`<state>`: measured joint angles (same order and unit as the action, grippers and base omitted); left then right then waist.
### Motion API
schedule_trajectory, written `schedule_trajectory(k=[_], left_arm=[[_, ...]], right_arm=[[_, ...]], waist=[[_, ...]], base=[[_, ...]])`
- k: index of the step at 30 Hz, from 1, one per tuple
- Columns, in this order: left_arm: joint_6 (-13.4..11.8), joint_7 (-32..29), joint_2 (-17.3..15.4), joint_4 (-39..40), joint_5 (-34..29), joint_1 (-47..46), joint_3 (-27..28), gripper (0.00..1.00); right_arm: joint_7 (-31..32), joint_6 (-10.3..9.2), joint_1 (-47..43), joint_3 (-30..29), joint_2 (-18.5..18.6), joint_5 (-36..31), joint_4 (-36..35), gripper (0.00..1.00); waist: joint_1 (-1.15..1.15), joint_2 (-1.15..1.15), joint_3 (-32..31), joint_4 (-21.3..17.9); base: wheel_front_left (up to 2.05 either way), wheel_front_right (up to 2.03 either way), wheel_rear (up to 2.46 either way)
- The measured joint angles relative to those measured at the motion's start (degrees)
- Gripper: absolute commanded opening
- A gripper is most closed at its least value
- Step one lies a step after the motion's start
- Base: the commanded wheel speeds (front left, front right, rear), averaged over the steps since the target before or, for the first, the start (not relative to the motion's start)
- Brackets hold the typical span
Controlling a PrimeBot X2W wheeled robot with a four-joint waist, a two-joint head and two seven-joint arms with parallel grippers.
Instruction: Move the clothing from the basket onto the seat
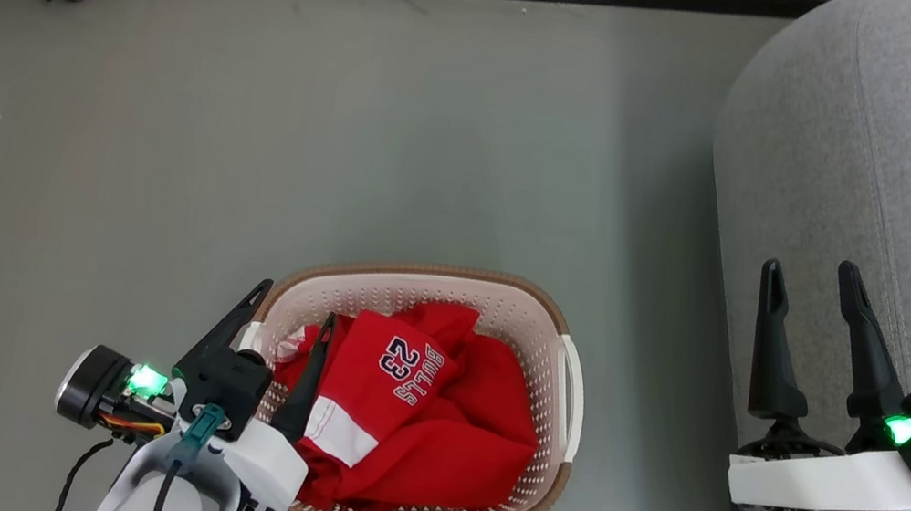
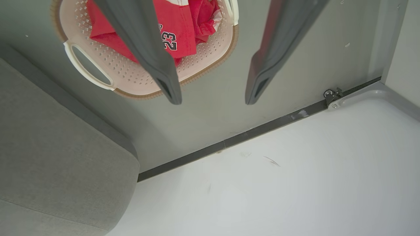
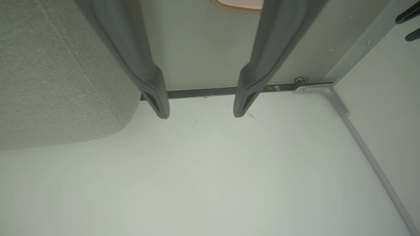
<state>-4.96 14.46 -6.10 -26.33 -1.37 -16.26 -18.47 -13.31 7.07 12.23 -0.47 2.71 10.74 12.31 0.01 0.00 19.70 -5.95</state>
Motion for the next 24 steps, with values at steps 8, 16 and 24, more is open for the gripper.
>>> schedule_trajectory(k=[8, 16, 24], left_arm=[[0.27, 0.00, -0.51, -3.58, -0.48, -2.16, -0.45, 1.00], [0.36, 0.00, -0.64, -7.23, -0.55, -4.13, -0.27, 1.00], [0.44, 0.00, -0.73, -10.57, -0.55, -5.78, -0.24, 1.00]], right_arm=[[-0.41, 0.00, 2.49, 0.47, 0.01, 0.18, -0.74, 1.00], [-0.65, 0.00, 5.66, 1.97, 0.03, 0.16, -2.40, 1.00], [-0.89, 0.00, 8.68, 3.12, 0.07, 0.34, -2.90, 1.00]], waist=[[0.00, 0.00, 3.81, -1.63], [0.00, 0.00, 7.16, -3.09], [0.00, 0.00, 10.11, -4.25]], base=[[0.00, 0.00, 0.00], [0.00, 0.00, 0.00], [0.00, 0.00, 0.00]])
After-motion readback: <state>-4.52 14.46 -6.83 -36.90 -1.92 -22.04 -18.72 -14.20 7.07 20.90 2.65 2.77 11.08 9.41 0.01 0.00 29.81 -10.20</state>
